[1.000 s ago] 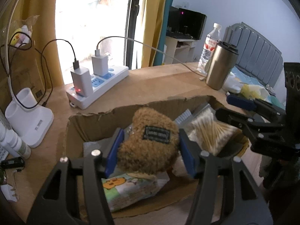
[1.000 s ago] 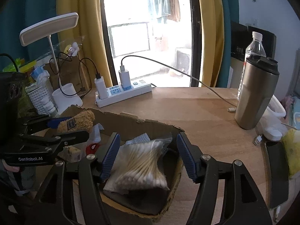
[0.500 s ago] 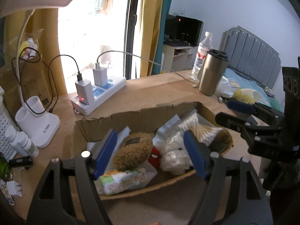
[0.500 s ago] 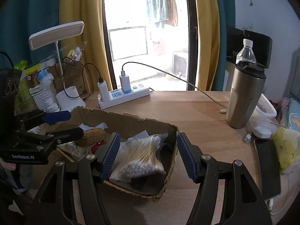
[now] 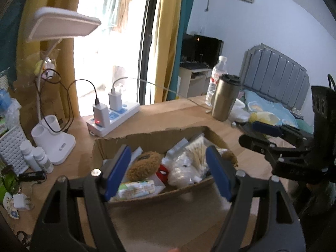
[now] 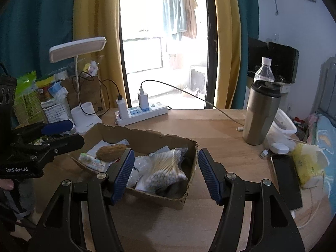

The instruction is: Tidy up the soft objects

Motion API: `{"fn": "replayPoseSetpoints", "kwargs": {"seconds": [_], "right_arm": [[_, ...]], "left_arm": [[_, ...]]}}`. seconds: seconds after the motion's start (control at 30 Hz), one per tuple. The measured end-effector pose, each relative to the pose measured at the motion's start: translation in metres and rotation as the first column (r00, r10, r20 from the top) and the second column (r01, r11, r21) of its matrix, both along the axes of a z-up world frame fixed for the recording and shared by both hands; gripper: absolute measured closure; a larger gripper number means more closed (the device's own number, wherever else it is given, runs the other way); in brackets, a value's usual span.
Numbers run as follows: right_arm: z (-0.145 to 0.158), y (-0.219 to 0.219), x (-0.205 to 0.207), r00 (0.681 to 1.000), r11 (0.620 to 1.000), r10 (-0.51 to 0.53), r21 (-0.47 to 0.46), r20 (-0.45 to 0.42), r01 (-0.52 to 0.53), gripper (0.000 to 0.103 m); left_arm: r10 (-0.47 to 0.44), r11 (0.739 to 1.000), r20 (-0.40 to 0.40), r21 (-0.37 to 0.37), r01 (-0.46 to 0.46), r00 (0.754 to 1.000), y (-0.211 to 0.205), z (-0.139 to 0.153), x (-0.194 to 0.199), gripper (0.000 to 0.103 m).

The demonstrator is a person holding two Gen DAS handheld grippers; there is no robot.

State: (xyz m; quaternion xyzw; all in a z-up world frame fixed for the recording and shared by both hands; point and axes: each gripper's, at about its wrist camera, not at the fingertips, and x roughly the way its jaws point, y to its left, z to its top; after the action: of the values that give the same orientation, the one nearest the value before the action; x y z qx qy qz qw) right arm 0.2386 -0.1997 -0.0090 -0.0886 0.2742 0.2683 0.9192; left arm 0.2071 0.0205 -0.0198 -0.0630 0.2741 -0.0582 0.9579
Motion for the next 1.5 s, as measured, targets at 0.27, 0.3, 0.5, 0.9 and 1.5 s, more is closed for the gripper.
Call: {"fn": "replayPoseSetpoints", "kwargs": {"seconds": [0.27,0.3,0.5,0.9,1.5], "right_arm": [[0.016,-0.003,-0.032,0.999,1.000,-0.004,0.004,0.039,0.004,0.037],[0.018,-0.004,-0.034,0.999,1.000,-0.004,0.003,0.042,0.003,0.037],[0.030,-0.005,-0.058,0.997,1.000,-0.007,0.006,0.076,0.007,0.037],[0.053,-0.011,-0.107,0.988,0.999,-0.032,0.030,0.151,0.028,0.036],[0.074,-0.034,-0.180,0.962,0.991,-0.113,0.095,0.247,0.093,0.026]], "left_arm": [[0.012,1.000,0.082,-0.005,-0.011,0.997,0.001,0.021,-0.037,0.020],[0.011,1.000,0.093,-0.004,-0.011,0.996,-0.001,0.024,-0.042,0.020],[0.032,0.999,0.153,-0.013,-0.030,0.988,-0.001,0.038,-0.069,0.019],[0.068,0.998,0.255,-0.020,-0.065,0.965,0.002,0.062,-0.119,0.004],[0.095,0.995,0.346,-0.012,-0.096,0.934,-0.008,0.078,-0.186,0.001]]}}
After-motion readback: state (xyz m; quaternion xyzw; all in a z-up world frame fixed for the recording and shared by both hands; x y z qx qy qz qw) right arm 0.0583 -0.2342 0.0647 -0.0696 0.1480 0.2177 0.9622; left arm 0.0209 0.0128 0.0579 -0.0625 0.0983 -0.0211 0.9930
